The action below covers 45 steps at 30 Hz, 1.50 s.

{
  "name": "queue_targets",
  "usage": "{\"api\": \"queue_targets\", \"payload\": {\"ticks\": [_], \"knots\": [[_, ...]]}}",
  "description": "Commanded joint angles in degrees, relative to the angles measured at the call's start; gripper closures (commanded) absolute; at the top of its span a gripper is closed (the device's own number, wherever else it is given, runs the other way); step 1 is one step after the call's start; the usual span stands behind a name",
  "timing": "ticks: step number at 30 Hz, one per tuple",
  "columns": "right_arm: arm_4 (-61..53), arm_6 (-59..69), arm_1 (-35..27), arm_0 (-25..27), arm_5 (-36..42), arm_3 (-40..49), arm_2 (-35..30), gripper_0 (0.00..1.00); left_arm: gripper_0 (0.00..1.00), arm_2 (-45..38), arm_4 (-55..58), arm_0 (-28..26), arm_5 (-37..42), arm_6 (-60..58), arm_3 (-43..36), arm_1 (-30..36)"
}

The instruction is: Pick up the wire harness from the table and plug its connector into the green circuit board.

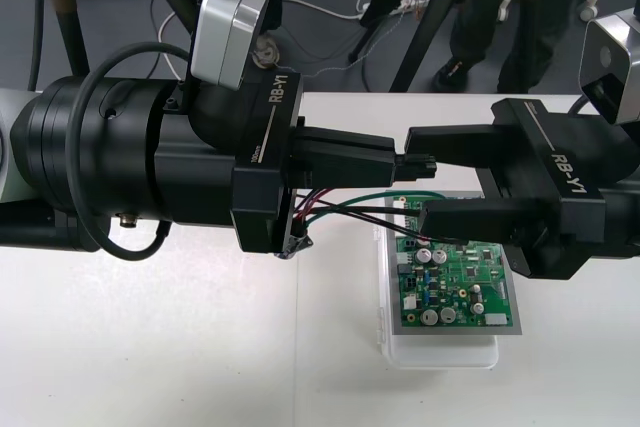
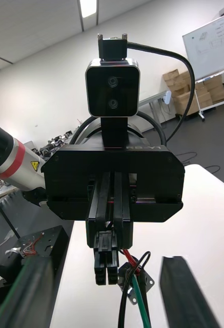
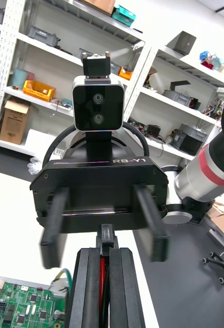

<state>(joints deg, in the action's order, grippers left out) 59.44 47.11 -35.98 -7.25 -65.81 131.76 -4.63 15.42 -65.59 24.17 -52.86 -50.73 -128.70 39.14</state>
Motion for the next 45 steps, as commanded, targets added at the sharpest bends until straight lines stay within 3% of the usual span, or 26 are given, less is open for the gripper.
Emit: {"api": "queue_targets", "payload": {"ticks": [1, 9, 21, 35, 45], "knots": [[-0.6, -1.7, 1.0, -1.5, 0.7, 1.4, 0.8, 0.14, 1.00, 0.7, -0.1, -0.3, 2.8, 2.0, -1.6, -0.7], [0.9, -1.5, 0.2, -1.4, 0.7, 1.4, 0.5, 0.00, 1.00, 0.7, 0.0, -0.3, 2.8, 2.3, -1.6, -0.6], [5.6, -0.4, -6.4, -0.9, -1.8, 1.4, -4.1, 0.00, 1.00, 0.7, 0.2, -0.5, 2.8, 7.1, -0.3, 1.7], [9.0, 0.0, -9.5, -0.9, -24.2, -5.6, -14.7, 0.00, 1.00, 0.7, -0.3, -5.2, 2.7, 15.3, 1.4, 2.1], [15.4, 0.2, -11.5, -0.6, -24.2, -5.6, -17.7, 0.00, 1.00, 0.7, -2.1, -10.6, 2.7, 21.5, 2.5, 1.6]]}}
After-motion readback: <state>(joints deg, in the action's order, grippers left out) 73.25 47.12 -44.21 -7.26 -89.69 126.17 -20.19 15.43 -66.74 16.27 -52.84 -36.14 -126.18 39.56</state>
